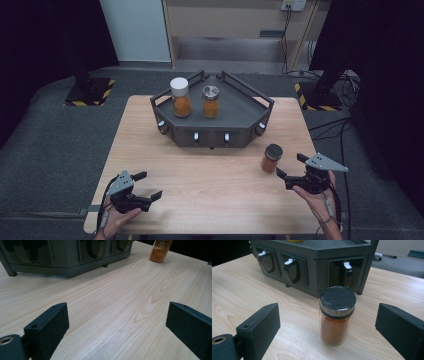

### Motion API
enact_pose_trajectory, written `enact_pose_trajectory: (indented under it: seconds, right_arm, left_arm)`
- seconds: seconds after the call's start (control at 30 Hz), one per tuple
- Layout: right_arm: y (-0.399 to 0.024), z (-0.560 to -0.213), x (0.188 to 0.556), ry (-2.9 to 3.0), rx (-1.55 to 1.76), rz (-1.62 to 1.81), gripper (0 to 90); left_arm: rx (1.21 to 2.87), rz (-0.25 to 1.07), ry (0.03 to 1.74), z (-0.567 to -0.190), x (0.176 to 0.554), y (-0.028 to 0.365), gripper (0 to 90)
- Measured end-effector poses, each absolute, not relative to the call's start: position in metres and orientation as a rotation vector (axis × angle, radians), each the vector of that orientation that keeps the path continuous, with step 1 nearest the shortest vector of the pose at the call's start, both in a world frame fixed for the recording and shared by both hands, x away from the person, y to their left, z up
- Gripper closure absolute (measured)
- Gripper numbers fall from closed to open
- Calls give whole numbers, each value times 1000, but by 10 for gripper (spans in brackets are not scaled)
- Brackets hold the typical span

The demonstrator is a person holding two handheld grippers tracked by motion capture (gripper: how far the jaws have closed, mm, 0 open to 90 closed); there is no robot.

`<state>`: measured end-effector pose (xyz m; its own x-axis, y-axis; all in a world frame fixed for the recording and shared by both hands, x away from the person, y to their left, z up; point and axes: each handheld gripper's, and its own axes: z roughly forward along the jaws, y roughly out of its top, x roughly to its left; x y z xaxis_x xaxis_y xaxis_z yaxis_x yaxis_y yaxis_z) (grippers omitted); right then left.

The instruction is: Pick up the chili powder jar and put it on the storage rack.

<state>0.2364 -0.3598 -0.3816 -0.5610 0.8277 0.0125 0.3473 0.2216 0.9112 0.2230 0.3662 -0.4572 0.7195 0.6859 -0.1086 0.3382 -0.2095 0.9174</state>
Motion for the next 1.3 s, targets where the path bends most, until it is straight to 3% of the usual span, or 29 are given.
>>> enact_pose_trajectory:
  seconds: [0.83,1.3]
  right_arm:
    - [-344,-395,284,2047,1140,1276,78]
    - [-337,-406,304,2076,1145,1253,161]
  left_arm:
    - [1816,391,804,-457,223,366,40]
    - [1819,392,802,-457,223,366,40]
